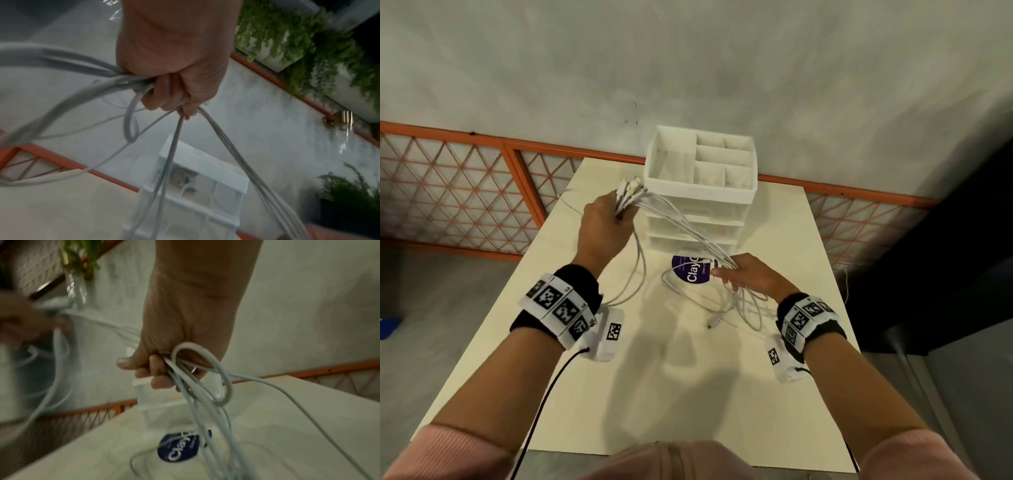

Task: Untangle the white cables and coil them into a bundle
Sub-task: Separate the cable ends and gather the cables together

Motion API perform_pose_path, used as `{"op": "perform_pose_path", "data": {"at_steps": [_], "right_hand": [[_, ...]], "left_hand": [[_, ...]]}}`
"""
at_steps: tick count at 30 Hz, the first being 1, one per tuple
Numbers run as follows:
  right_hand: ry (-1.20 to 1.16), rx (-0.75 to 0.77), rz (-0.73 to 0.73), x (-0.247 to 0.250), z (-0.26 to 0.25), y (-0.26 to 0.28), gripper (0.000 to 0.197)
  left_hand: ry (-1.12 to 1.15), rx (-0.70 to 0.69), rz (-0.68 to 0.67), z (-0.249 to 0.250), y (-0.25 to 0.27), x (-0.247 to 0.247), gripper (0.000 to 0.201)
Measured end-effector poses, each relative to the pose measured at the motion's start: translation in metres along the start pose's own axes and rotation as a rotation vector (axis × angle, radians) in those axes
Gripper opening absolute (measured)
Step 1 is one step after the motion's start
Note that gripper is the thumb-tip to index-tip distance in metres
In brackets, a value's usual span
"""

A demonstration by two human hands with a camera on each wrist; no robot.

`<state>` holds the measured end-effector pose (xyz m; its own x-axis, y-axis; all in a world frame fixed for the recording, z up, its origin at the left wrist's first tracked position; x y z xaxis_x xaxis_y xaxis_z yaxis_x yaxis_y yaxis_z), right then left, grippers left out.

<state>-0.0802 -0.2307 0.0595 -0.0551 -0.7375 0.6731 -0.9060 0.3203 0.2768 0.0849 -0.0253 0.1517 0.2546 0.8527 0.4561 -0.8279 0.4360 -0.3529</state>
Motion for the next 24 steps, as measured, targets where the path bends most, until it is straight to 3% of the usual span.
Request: {"op": "perform_pose_path", "data": {"at_steps": [5, 7, 9, 12, 15, 19, 24], "right_hand": [[-0.009, 0.014, -0.033, 0.013, -0.013, 0.009, 0.026], [0.066, 0.000, -0.084, 0.013, -0.018, 0.008, 0.025], [0.157, -0.013, -0.171, 0.008, -0.024, 0.007, 0.025], [0.131, 0.031, -0.304, -0.003, -0.038, 0.008, 0.022], [-0.014, 0.111, -0.367, -0.002, -0.053, 0.013, 0.016], [-0.065, 0.162, -0.402, 0.005, -0.050, 0.016, 0.013], [0.017, 0.121, -0.171, 0.021, -0.014, 0.016, 0.028]], "left_hand": [[-0.180, 0.372, -0.229, -0.048, 0.017, -0.015, 0.041], [-0.124, 0.317, -0.288, -0.044, 0.022, -0.020, 0.061], [0.070, 0.182, -0.351, -0.027, 0.027, -0.029, 0.062], [0.246, 0.081, -0.666, -0.003, 0.040, -0.055, 0.067], [0.170, 0.036, -0.881, -0.001, 0.053, -0.078, 0.062], [0.092, -0.058, -0.811, -0.003, 0.049, -0.084, 0.023], [-0.005, -0.130, -0.687, -0.007, 0.036, -0.075, 0.026]]}}
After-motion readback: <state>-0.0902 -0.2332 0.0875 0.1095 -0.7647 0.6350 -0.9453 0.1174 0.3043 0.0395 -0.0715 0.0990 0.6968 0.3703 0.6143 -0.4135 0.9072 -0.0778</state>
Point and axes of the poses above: each hand's wrist, its own y-axis away from the middle knuckle, its own x-axis out of the back of the hand, z = x × y, the point moved 4 cm from there along -y, towards the middle knuckle, and after that the axes turned 13 degrees about y, right-handed, at the moved point
